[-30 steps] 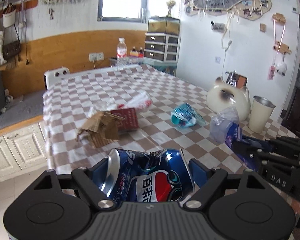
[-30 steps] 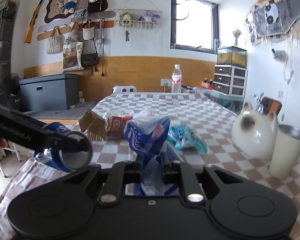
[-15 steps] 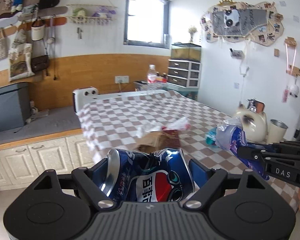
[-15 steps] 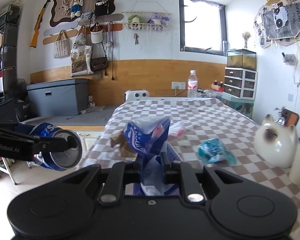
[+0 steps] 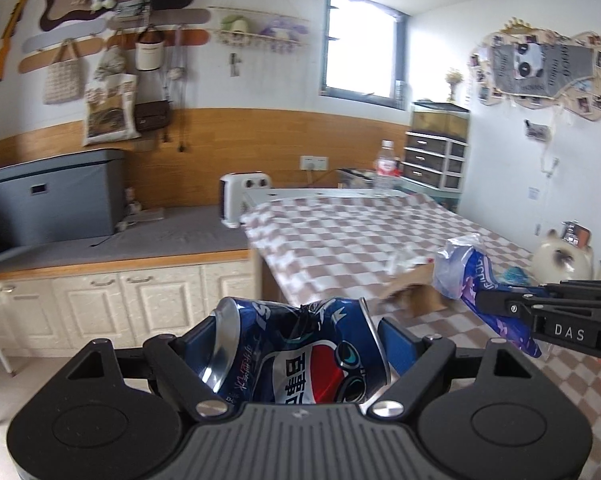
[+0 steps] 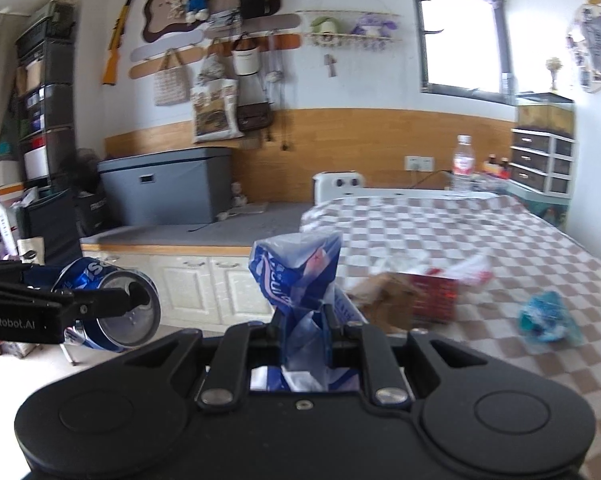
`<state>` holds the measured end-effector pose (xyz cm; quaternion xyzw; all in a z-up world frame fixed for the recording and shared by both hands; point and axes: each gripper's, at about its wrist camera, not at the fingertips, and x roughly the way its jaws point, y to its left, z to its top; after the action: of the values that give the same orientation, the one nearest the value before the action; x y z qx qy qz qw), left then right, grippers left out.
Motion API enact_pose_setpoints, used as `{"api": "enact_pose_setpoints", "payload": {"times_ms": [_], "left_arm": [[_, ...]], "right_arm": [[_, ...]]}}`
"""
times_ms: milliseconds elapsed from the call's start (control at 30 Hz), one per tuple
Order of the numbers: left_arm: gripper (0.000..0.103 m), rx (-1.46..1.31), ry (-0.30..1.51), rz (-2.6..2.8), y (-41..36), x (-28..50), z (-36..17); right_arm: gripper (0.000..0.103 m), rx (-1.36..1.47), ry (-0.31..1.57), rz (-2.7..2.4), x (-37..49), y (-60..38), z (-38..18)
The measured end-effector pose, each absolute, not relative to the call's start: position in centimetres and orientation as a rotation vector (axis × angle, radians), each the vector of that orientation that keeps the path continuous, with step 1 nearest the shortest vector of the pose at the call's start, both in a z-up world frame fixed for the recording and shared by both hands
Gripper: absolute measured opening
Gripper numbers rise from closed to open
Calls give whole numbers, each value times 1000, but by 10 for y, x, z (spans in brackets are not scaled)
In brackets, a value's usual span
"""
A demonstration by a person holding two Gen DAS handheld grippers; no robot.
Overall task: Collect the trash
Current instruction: 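Carry the Pepsi can and blue plastic bag with both tools over the wastebasket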
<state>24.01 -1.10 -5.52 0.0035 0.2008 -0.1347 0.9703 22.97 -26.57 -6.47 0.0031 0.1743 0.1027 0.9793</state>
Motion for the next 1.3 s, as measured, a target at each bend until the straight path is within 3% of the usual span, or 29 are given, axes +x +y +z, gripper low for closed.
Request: {"api": "enact_pose_setpoints", "payload": {"times_ms": [467, 1000, 1300], "left_arm": [[85, -24, 438, -202, 71, 265, -81], [85, -20, 600, -206, 98, 324, -170], [86, 11, 698, -240, 96, 356, -224]], "right_arm": [[17, 35, 460, 371, 288, -173, -87], [17, 25, 758, 505, 393, -98, -172], [18, -125, 929, 556, 445, -56, -219]]}}
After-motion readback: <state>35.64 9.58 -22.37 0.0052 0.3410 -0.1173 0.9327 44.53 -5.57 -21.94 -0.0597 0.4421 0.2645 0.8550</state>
